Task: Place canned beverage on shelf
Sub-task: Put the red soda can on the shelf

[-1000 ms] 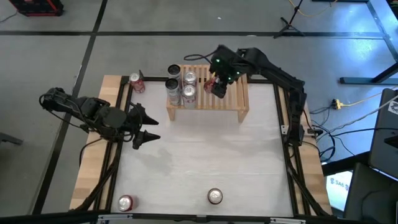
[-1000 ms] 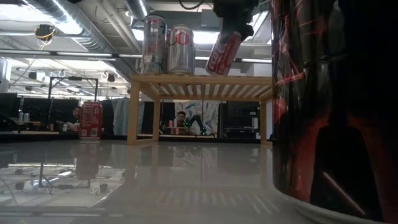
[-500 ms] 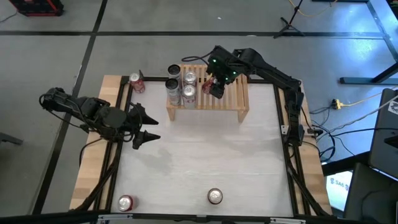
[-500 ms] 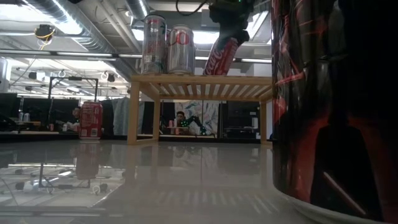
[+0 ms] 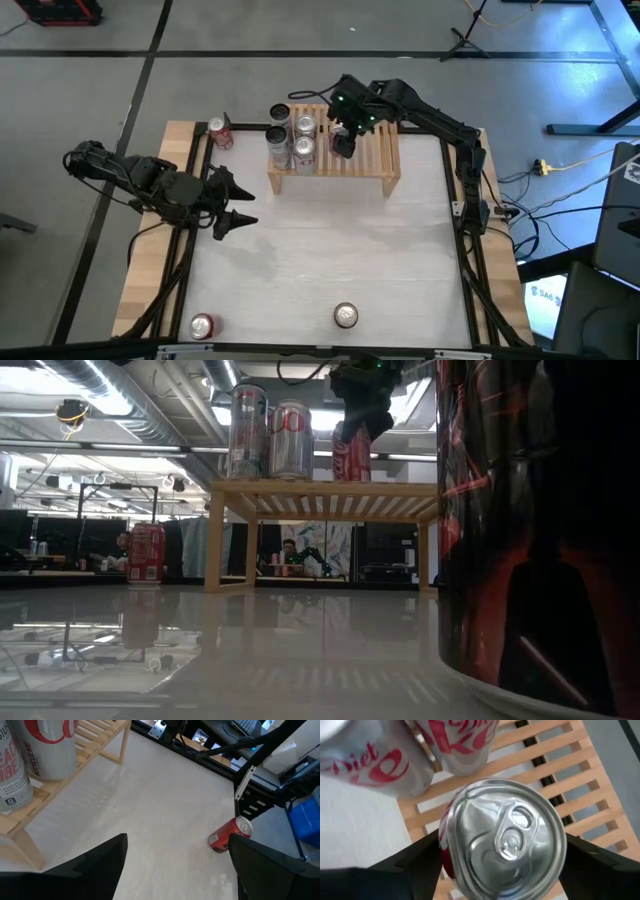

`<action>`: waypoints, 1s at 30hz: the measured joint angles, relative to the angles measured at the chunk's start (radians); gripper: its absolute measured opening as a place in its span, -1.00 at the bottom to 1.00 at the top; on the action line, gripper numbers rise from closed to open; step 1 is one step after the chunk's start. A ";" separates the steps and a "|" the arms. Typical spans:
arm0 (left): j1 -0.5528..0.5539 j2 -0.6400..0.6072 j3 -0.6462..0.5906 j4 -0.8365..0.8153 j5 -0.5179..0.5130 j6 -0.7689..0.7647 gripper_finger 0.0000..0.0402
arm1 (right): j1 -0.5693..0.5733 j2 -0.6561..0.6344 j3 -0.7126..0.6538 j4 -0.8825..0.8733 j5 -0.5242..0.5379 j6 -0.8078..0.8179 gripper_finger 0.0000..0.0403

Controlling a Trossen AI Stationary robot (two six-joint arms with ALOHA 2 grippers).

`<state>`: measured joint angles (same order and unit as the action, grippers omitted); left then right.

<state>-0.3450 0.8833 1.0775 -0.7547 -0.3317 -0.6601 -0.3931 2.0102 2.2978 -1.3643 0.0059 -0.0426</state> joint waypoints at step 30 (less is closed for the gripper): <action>0.000 0.000 0.000 0.005 -0.069 0.018 0.67 | 0.000 0.018 -0.003 0.111 -0.040 -0.228 0.65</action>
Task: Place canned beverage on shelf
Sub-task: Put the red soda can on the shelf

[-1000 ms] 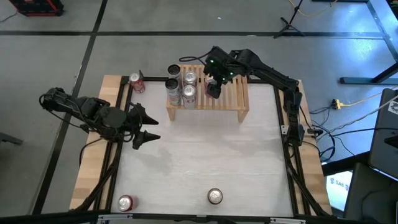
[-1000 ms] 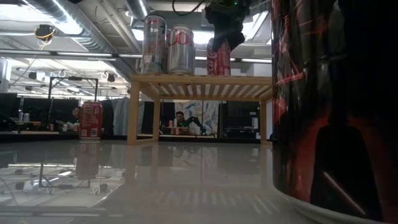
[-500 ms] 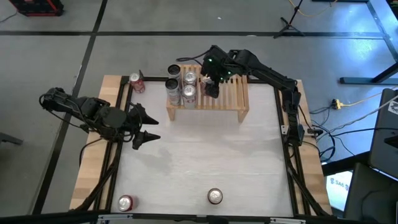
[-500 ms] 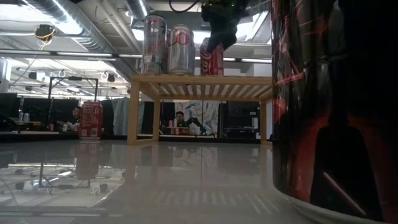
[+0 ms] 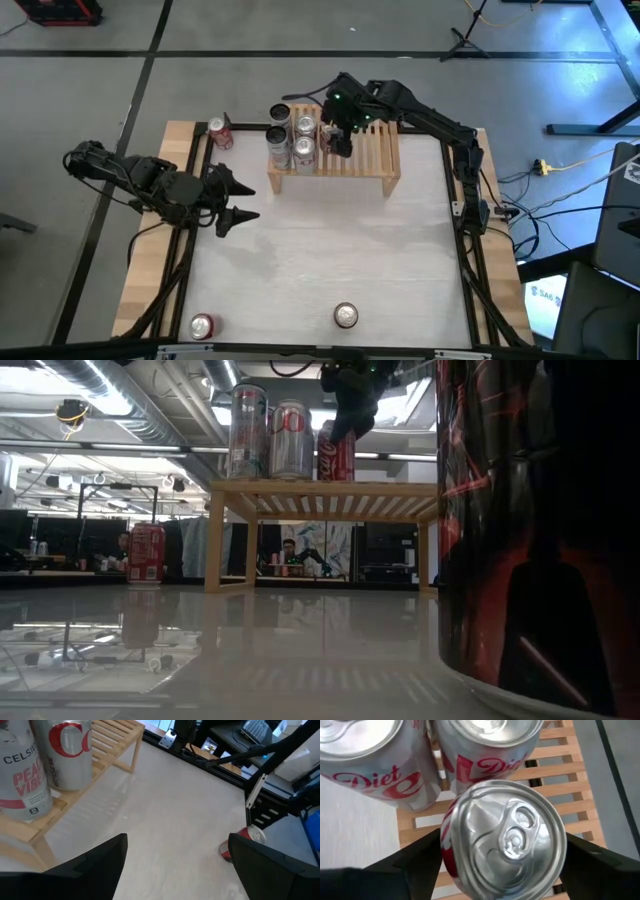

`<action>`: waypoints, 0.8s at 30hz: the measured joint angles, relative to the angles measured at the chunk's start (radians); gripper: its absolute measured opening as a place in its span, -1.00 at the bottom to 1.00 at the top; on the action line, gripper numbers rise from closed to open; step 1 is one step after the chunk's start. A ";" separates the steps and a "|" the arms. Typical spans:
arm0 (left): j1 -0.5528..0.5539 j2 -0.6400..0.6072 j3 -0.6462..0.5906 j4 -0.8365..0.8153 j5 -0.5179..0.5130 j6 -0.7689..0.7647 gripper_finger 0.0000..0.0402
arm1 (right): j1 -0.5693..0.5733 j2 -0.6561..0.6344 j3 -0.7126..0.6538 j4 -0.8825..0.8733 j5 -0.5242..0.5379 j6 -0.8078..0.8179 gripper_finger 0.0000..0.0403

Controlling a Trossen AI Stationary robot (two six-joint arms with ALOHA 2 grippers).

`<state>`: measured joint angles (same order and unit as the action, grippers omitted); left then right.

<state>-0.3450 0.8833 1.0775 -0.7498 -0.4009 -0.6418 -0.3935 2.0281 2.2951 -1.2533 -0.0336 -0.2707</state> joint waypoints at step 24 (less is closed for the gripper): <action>0.357 -0.003 0.019 -0.039 0.080 -0.023 0.67 | 0.037 -0.318 -0.010 -0.157 -0.114 0.086 0.72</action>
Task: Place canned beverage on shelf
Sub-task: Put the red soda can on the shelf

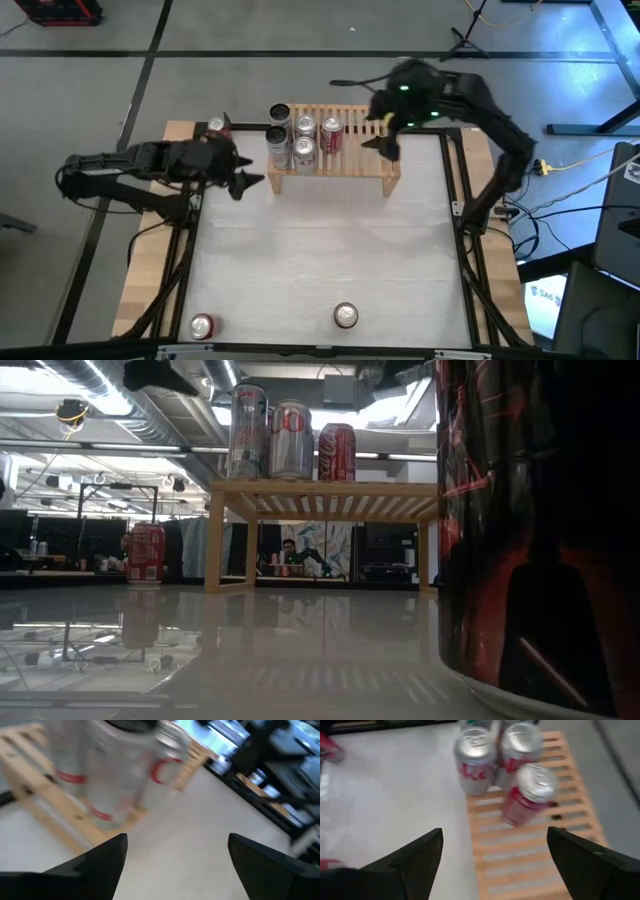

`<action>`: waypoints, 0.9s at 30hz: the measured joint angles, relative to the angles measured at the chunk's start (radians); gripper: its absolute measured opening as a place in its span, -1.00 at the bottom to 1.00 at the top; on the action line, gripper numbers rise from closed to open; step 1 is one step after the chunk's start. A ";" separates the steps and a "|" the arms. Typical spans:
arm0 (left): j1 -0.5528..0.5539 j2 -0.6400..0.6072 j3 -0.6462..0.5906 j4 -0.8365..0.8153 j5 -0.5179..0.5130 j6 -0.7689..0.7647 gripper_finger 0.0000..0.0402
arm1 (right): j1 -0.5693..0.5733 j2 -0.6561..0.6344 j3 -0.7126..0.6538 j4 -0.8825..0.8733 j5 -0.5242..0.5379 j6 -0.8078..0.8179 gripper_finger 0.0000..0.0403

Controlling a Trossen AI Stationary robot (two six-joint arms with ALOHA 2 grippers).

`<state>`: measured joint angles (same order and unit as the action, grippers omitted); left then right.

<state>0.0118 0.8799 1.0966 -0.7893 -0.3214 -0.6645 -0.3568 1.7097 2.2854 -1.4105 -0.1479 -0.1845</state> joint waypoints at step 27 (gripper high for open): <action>0.784 0.186 0.054 -0.134 0.008 -0.040 0.67 | -0.003 -0.443 -0.898 0.664 0.169 -0.112 0.72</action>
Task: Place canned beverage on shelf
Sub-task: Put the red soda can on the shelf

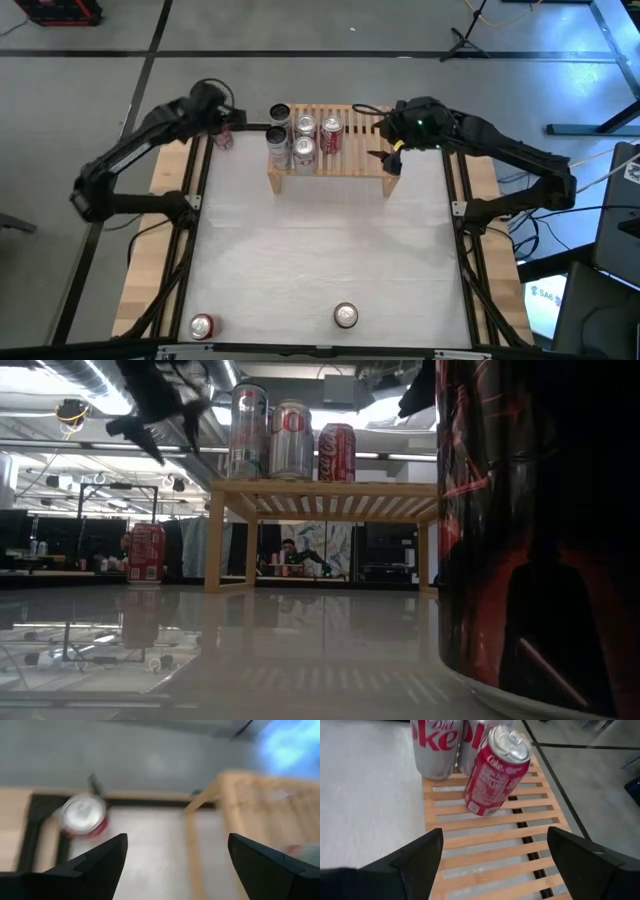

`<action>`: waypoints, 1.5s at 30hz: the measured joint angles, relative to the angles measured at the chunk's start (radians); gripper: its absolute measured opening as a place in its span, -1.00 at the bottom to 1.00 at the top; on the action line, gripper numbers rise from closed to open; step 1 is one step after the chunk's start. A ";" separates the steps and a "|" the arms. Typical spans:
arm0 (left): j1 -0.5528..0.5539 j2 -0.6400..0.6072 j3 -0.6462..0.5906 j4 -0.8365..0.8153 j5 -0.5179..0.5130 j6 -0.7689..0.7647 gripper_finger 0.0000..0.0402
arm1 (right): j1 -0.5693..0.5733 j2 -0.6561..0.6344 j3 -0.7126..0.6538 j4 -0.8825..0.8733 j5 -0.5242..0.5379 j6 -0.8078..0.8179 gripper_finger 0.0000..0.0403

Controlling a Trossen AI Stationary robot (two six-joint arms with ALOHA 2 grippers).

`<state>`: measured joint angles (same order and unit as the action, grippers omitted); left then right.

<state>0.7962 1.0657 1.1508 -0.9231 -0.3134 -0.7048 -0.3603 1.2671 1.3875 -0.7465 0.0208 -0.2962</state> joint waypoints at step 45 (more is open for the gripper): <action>0.284 0.694 0.307 -0.357 -0.094 0.218 0.67 | 0.000 0.000 -0.023 -0.045 -0.074 -0.026 0.72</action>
<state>1.0798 1.7597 1.4577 -1.2804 -0.4075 -0.4870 -0.3603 1.2671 1.3647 -0.7914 -0.0536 -0.3225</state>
